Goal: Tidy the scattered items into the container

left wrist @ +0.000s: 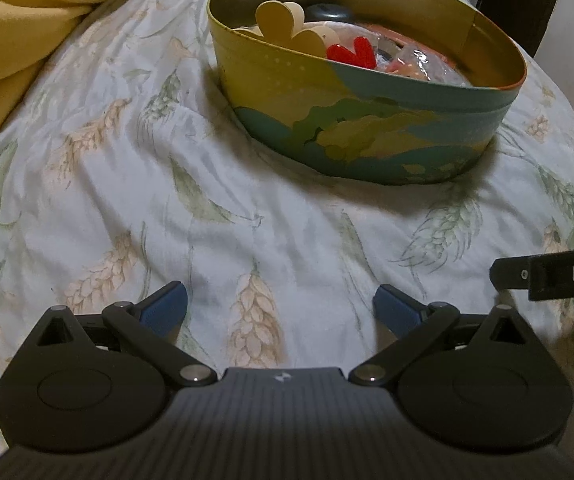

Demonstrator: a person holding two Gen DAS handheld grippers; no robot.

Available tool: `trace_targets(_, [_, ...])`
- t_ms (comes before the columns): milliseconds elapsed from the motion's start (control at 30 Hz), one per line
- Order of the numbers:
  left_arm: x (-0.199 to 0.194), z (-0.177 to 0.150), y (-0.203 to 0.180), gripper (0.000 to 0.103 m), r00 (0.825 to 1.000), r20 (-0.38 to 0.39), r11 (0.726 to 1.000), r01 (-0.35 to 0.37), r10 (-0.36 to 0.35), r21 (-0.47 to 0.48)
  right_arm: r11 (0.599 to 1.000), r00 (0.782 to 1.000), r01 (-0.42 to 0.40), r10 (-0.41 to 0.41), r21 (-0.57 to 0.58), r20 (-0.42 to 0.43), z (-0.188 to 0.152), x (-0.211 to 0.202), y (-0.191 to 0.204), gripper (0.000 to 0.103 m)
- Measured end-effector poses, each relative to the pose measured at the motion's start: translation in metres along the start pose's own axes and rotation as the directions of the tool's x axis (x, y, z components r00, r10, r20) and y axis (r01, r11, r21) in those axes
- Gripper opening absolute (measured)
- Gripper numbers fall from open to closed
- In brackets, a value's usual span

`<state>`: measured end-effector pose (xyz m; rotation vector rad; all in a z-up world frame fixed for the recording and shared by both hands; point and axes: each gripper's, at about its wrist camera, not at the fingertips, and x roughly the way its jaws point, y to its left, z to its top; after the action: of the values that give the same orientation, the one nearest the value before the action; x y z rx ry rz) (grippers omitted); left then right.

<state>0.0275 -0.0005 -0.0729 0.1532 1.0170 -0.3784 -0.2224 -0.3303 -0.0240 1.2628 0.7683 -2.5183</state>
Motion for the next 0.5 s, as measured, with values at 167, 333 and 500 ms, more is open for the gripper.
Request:
trace_targets(167, [0.0009,0.0,0.0021,0.103,1.0,-0.012,1.0,0.007,-0.007,-0.019,1.0,1.0,0.005,-0.005,-0.013,0.005,-0.0022,0.0014,0.0008,0.103])
trace_targets(333, [0.0023,0.0036,0.003,0.103,0.999,-0.041,0.999,0.004,-0.005,-0.044,1.0,1.0,0.016,-0.016,-0.026,0.008,-0.0028,0.0017,0.0027,0.103])
trace_targets(500, [0.0023,0.0036,0.0066,0.103,0.999,-0.044,0.998,0.015,-0.018,-0.064,0.999,1.0,0.02,-0.019,-0.034,0.011,-0.004,0.0007,0.004,0.103])
